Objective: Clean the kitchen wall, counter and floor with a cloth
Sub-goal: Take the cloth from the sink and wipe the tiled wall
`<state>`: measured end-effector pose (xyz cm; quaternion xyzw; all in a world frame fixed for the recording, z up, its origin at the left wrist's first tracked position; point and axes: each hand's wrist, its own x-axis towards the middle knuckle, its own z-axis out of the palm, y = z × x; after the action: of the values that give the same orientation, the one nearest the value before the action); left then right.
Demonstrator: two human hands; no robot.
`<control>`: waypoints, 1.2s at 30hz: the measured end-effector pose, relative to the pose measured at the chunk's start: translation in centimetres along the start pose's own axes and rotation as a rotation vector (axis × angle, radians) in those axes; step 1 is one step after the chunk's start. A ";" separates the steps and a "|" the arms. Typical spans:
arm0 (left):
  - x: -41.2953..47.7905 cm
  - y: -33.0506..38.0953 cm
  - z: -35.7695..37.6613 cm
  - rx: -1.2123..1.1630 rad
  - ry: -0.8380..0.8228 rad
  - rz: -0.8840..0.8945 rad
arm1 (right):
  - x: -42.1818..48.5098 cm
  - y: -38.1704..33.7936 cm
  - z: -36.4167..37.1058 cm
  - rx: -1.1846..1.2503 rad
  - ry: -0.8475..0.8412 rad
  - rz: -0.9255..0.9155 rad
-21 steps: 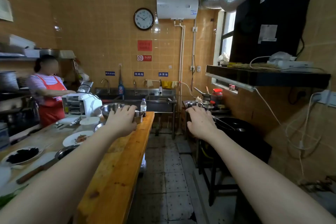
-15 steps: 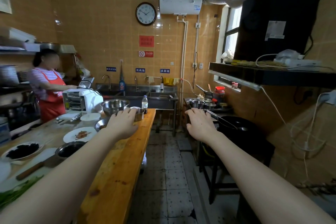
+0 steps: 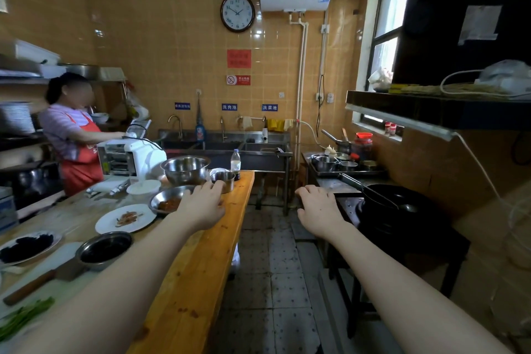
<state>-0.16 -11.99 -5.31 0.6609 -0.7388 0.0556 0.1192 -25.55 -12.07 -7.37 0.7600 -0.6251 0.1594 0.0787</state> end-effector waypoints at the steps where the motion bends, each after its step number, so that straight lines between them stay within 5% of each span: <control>1: 1.4 0.1 0.7 0.008 -0.007 0.003 | 1.2 0.7 0.9 -0.018 -0.001 -0.008; 17: 42.3 10.2 12.5 -0.010 0.000 0.135 | 37.5 19.7 12.3 0.045 0.070 -0.057; 36: 74.0 8.2 21.8 -0.031 -0.057 0.180 | 64.4 28.7 23.5 0.014 0.038 0.017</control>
<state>-17.77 -87.46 -7.24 0.5911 -0.7992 0.0358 0.1029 -39.32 -85.10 -9.75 0.7522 -0.6286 0.1789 0.0836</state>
